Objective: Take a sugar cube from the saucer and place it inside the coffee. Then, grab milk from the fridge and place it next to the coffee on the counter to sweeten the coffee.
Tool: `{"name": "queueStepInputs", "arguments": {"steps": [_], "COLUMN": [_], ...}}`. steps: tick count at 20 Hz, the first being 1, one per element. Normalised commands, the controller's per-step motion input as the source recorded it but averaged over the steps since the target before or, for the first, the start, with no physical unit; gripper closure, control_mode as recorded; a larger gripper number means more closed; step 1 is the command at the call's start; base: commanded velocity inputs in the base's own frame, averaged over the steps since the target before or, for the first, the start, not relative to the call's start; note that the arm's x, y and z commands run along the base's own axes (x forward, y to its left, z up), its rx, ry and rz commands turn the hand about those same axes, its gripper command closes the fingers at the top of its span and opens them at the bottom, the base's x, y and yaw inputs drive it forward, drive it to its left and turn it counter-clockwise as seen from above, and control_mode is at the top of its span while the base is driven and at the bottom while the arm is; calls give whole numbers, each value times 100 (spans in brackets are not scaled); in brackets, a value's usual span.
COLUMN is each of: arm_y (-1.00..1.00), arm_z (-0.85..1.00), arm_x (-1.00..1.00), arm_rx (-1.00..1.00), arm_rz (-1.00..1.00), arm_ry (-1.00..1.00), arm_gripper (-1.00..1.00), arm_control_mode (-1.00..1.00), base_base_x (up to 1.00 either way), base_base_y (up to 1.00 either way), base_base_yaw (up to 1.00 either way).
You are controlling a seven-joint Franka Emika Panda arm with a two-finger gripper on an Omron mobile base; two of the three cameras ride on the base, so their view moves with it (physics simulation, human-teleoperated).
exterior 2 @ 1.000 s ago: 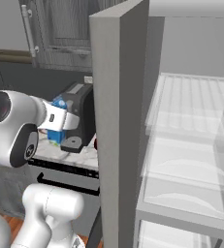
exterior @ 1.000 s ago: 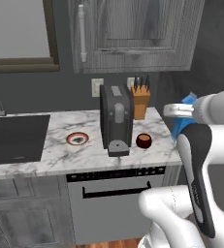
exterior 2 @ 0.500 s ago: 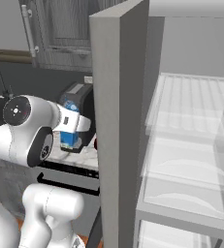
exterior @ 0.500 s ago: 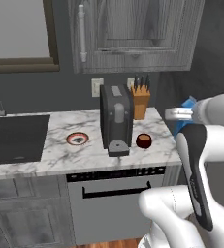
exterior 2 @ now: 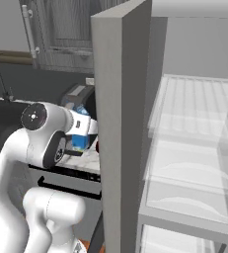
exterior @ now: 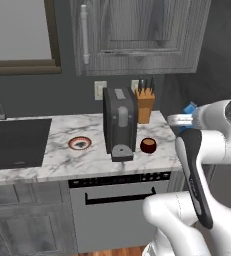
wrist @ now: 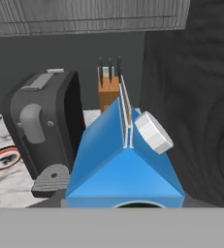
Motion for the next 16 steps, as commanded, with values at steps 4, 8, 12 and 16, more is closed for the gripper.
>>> {"name": "queueStepInputs", "arguments": {"steps": [4, 8, 12, 16], "arm_y": [-9, -6, -6, -12], "arm_z": [-29, -28, -30, -33], "arm_x": [40, 33, 37, 41], "arm_rx": [0, 0, 0, 0], "arm_rz": [0, 0, 0, 0], "arm_ry": [7, 12, 12, 11], "arm_gripper": [100, 100, 100, 100], "arm_control_mode": [-100, -100, -100, -100], "base_base_x": [0, 0, 0, 0], "base_base_y": [0, 0, 0, 0], "base_base_yaw": [0, 0, 0, 0]}}
